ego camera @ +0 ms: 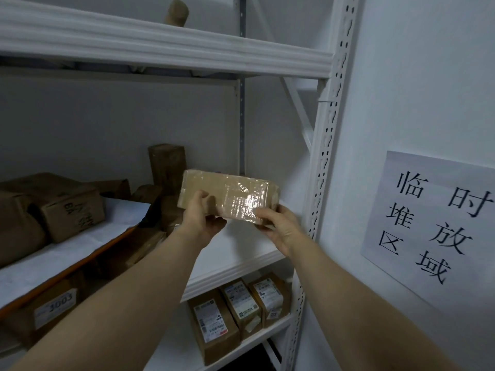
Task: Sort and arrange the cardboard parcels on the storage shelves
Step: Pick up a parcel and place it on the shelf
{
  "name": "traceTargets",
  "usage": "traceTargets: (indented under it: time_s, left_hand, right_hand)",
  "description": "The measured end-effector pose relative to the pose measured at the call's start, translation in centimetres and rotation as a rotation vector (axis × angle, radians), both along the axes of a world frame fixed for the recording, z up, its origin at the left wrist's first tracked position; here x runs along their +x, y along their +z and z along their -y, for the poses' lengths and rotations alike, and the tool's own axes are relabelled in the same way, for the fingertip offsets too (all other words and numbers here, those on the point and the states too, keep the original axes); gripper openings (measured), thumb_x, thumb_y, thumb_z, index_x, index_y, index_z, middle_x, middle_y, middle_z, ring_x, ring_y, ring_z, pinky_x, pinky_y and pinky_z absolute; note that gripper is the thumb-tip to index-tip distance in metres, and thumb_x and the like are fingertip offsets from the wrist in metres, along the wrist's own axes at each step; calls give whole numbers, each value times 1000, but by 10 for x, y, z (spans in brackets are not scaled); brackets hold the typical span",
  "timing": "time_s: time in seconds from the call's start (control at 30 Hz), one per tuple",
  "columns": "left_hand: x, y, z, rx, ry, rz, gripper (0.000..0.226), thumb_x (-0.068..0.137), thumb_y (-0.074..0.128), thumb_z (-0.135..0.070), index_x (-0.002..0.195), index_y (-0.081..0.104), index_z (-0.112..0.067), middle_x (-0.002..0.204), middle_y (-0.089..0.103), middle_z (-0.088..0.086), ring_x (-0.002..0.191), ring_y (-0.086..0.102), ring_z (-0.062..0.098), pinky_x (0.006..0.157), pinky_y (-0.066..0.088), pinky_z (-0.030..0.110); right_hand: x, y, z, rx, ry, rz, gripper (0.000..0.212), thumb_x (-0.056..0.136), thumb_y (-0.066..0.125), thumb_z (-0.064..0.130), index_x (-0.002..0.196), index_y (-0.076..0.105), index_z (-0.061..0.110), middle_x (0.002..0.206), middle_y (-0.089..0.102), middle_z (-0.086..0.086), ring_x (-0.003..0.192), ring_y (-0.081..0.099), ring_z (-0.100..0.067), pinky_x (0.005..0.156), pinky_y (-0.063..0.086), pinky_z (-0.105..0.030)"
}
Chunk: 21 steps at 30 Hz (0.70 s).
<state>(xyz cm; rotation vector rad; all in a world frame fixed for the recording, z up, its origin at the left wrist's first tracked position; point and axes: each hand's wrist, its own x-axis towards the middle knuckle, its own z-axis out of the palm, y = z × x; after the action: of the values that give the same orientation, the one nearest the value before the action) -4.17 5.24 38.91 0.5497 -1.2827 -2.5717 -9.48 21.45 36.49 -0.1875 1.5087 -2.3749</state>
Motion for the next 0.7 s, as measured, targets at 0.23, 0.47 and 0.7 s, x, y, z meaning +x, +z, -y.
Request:
traceTargets:
  time_s: [0.23,0.47,0.7]
  left_hand:
    - [-5,11,-7,-75,-222,117,116,56,67,-77,148,24,-21,146,38,14,130,42,37,104,31,60]
    - [-6,14,-25,-1,-243,123,75,79,66,-54,137,43,-12,125,56,16,110,56,36,93,47,51]
    - [-15,12,-23,-153,-109,136,70,74,73,-43,133,44,-17,121,59,11,109,56,34,93,46,55]
  right_hand:
    - [-2,-2,3,365,-74,-327,108,54,87,-2,139,25,22,125,46,2,120,47,-21,94,51,-51]
    - [0,5,9,524,-99,-468,116,52,92,6,144,21,20,138,35,1,128,38,-15,107,42,-38]
    - [-6,9,-5,98,113,-72,46,80,62,19,125,50,17,124,56,-13,115,55,-27,100,46,-51]
